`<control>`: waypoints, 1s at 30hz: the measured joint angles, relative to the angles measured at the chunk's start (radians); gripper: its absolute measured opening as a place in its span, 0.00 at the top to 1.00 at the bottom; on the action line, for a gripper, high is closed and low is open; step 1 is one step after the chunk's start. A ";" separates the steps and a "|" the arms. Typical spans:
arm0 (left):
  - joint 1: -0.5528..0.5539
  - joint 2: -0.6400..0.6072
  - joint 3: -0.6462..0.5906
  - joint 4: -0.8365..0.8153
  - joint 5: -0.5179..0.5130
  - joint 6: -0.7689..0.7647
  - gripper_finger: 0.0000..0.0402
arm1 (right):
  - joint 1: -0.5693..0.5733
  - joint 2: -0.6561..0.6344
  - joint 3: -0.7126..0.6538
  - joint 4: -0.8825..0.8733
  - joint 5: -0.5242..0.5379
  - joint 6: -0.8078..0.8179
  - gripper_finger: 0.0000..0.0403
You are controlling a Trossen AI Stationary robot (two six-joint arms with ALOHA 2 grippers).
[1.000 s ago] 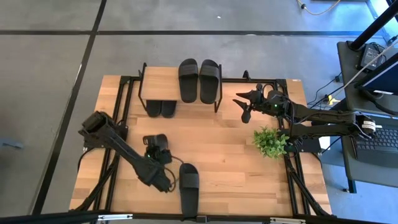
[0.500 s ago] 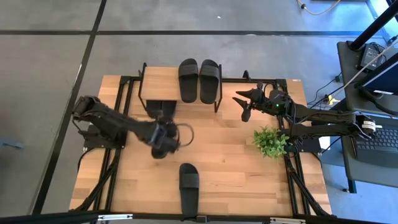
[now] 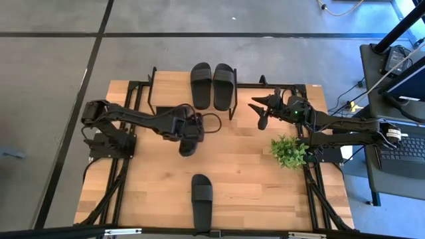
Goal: Pick and place slides into the shelf
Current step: Put the black slipper under the shelf
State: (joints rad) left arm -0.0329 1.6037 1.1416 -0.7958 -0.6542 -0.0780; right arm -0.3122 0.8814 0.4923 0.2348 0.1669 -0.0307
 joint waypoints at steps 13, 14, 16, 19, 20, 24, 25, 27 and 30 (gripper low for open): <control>0.005 0.209 0.002 0.120 -0.021 0.010 1.00 | -0.012 0.000 0.000 -0.003 0.001 0.027 0.64; 0.005 0.221 0.003 0.128 -0.024 0.010 1.00 | -0.012 0.000 0.000 -0.003 0.001 0.027 0.64; 0.005 0.240 0.003 0.129 -0.026 0.013 1.00 | -0.012 0.000 0.000 -0.003 0.001 0.027 0.64; 0.006 0.250 0.003 0.145 -0.028 0.013 0.97 | -0.012 0.000 0.000 -0.011 0.001 0.027 0.64; 0.006 0.252 0.003 0.151 -0.023 0.013 0.96 | -0.012 0.000 0.000 -0.011 0.001 0.027 0.64; 0.007 0.253 0.002 0.197 -0.016 0.012 0.89 | -0.012 0.000 0.000 -0.014 0.001 0.027 0.64; 0.008 0.253 0.002 0.203 -0.017 0.012 0.88 | -0.012 0.000 0.000 -0.017 0.001 0.027 0.64; 0.007 0.253 0.002 0.217 -0.017 0.009 0.86 | -0.012 0.000 0.000 -0.024 0.000 0.026 0.64; 0.007 0.253 0.002 0.217 -0.017 0.010 0.84 | -0.012 0.000 0.000 -0.029 0.000 0.026 0.64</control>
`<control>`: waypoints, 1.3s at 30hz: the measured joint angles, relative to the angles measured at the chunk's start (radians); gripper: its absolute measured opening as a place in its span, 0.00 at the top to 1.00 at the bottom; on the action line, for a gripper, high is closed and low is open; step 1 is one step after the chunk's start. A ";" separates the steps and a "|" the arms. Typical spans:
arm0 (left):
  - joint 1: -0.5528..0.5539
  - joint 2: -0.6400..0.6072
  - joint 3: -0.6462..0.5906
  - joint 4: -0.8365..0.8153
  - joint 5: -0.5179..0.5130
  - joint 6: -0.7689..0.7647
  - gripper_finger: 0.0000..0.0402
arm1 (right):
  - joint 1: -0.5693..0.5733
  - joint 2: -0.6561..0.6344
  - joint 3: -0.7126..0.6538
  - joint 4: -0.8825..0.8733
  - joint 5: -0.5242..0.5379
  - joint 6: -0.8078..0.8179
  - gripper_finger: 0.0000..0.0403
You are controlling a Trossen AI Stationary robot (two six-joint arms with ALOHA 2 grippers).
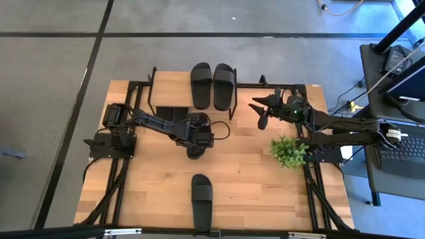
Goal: Pick and place slides into the shelf
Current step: Put the black slipper under the shelf
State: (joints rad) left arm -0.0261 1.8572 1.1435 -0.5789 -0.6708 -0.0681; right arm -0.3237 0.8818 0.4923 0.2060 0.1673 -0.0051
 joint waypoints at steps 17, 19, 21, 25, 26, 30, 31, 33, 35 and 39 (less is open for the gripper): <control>0.002 0.000 0.000 0.014 0.036 -0.006 0.60 | 0.000 0.000 0.000 -0.011 0.000 -0.006 0.64; 0.002 0.000 0.000 0.014 0.037 -0.005 0.54 | 0.000 0.000 0.000 -0.011 0.000 -0.006 0.64; 0.002 0.000 0.000 0.014 0.037 -0.004 0.50 | 0.000 0.000 0.000 -0.011 0.000 -0.005 0.64; 0.002 -0.002 0.000 0.013 0.037 -0.004 0.46 | 0.000 0.000 0.000 -0.016 0.000 -0.004 0.64; 0.002 -0.007 0.000 0.010 0.038 -0.004 0.46 | 0.000 0.000 0.000 -0.016 0.000 -0.004 0.64; 0.002 -0.048 0.000 0.005 0.013 -0.008 0.46 | 0.000 0.000 0.000 -0.016 0.000 -0.004 0.64; 0.002 -0.064 0.000 -0.006 0.004 -0.008 0.46 | 0.000 0.000 0.000 -0.016 0.000 -0.004 0.64; 0.002 -0.103 0.000 -0.020 -0.006 -0.008 0.46 | 0.000 0.000 0.000 -0.016 0.000 -0.004 0.64; 0.000 -0.146 0.000 -0.037 -0.001 -0.008 0.46 | 0.000 0.000 0.000 -0.016 0.000 -0.004 0.64; -0.015 -0.247 0.001 -0.068 0.065 -0.009 0.46 | 0.000 0.000 0.000 -0.017 0.000 -0.003 0.64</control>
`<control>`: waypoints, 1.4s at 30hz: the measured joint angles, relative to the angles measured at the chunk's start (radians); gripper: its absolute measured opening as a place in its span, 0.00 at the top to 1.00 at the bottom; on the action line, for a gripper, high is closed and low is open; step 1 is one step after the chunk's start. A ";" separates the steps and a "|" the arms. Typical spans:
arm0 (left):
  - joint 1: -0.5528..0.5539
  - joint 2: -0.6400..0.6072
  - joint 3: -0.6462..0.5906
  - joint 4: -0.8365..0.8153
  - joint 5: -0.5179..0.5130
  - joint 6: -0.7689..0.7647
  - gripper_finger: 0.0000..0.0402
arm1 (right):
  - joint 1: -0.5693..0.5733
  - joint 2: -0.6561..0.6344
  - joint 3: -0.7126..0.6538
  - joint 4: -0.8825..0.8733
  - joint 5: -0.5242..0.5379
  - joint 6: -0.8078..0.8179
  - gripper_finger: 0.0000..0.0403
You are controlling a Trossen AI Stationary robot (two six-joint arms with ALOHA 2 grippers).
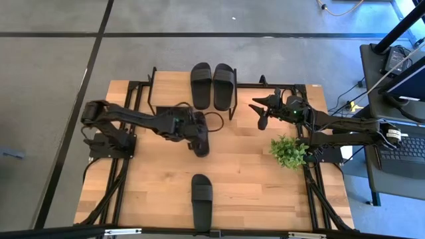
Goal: Pick and place slides into the shelf
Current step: Put the black slipper under the shelf
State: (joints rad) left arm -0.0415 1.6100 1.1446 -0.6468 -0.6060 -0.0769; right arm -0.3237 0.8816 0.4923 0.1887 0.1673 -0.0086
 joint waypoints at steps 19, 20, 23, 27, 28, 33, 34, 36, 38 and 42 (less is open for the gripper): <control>-0.143 -0.179 0.001 0.128 0.643 -0.268 0.46 | 0.000 0.000 0.000 -0.042 -0.001 -0.002 0.64; -0.152 -0.166 0.001 0.131 0.647 -0.282 0.46 | 0.000 0.000 0.000 -0.042 -0.001 -0.002 0.64; -0.173 -0.117 0.001 0.132 0.650 -0.304 0.46 | 0.000 0.000 0.000 -0.042 -0.001 -0.002 0.64; -0.181 -0.064 0.000 0.166 0.665 -0.314 0.46 | 0.000 0.000 0.000 -0.043 -0.001 -0.003 0.64; -0.181 -0.057 0.000 0.183 0.679 -0.314 0.46 | 0.000 0.000 0.000 -0.043 -0.001 -0.003 0.64; -0.172 -0.044 -0.002 0.199 0.705 -0.307 0.46 | 0.000 0.000 0.000 -0.046 -0.001 -0.001 0.64; -0.170 -0.045 -0.007 0.203 0.703 -0.298 0.46 | 0.000 0.000 0.000 -0.046 -0.001 -0.001 0.64; -0.162 -0.045 -0.028 0.215 0.699 -0.285 0.46 | 0.000 0.000 0.000 -0.053 -0.001 -0.001 0.64; -0.154 -0.045 -0.049 0.212 0.693 -0.286 0.46 | 0.000 0.000 0.000 -0.055 -0.001 0.000 0.64; -0.146 -0.045 -0.119 0.271 0.633 -0.300 0.46 | 0.000 0.000 0.000 -0.057 -0.001 0.000 0.64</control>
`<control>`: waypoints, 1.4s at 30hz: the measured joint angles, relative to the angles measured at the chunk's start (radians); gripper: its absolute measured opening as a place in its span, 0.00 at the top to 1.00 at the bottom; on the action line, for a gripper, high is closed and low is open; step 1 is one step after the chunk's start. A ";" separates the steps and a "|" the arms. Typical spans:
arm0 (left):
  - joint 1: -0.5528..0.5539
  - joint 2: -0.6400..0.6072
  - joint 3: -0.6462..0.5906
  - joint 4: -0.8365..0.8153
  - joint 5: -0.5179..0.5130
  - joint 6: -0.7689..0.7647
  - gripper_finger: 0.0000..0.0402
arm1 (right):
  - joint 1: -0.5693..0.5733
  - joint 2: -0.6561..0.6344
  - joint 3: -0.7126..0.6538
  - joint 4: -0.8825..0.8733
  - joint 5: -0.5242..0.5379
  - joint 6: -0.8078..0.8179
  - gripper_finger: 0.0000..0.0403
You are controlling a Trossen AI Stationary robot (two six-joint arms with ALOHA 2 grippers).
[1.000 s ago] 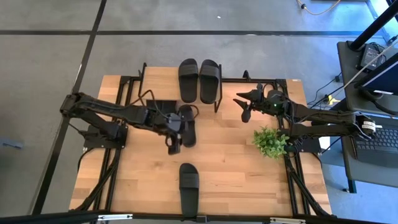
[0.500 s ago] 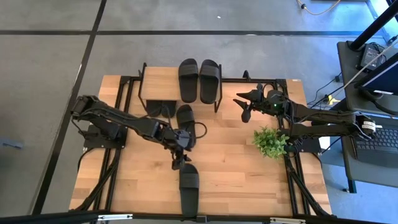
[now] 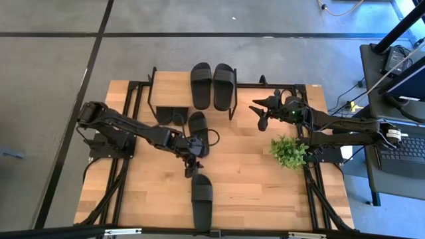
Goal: Pick and place slides into the shelf
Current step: Put the black slipper under the shelf
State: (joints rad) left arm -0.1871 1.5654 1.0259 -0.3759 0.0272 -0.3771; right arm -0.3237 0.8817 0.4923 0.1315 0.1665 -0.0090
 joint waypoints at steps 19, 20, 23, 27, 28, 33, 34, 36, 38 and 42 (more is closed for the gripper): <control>-0.002 0.039 -0.132 0.230 -0.115 -0.060 0.46 | 0.000 0.000 0.000 -0.003 0.000 -0.026 0.64; -0.002 0.048 -0.134 0.220 -0.116 -0.059 0.46 | 0.000 0.000 0.000 -0.004 0.000 -0.026 0.64; -0.002 0.077 -0.135 0.234 -0.116 -0.060 0.46 | 0.000 0.000 0.000 -0.007 0.000 -0.022 0.64; -0.004 0.100 -0.134 0.245 -0.116 -0.062 0.46 | 0.000 0.000 0.000 -0.007 0.000 -0.022 0.64; -0.004 0.104 -0.134 0.240 -0.116 -0.062 0.46 | 0.000 0.000 0.000 -0.006 0.000 -0.022 0.64; 0.002 0.120 -0.135 0.226 -0.116 -0.067 0.46 | 0.000 0.000 0.000 -0.006 0.000 -0.022 0.64; 0.002 0.121 -0.136 0.223 -0.116 -0.069 0.46 | 0.000 0.000 0.000 -0.006 0.000 -0.022 0.64; 0.006 0.139 -0.132 0.246 -0.118 -0.080 0.46 | 0.000 0.000 0.000 -0.006 0.000 -0.022 0.64; 0.006 0.148 -0.135 0.225 -0.119 -0.088 0.46 | 0.000 0.000 0.000 -0.006 0.000 -0.022 0.64; 0.017 0.169 -0.135 0.237 -0.121 -0.102 0.46 | 0.000 0.000 0.000 -0.007 0.000 -0.022 0.64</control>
State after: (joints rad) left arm -0.1702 1.7341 0.8913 -0.1386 -0.0937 -0.4789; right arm -0.3237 0.8816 0.4919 0.1245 0.1665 -0.0311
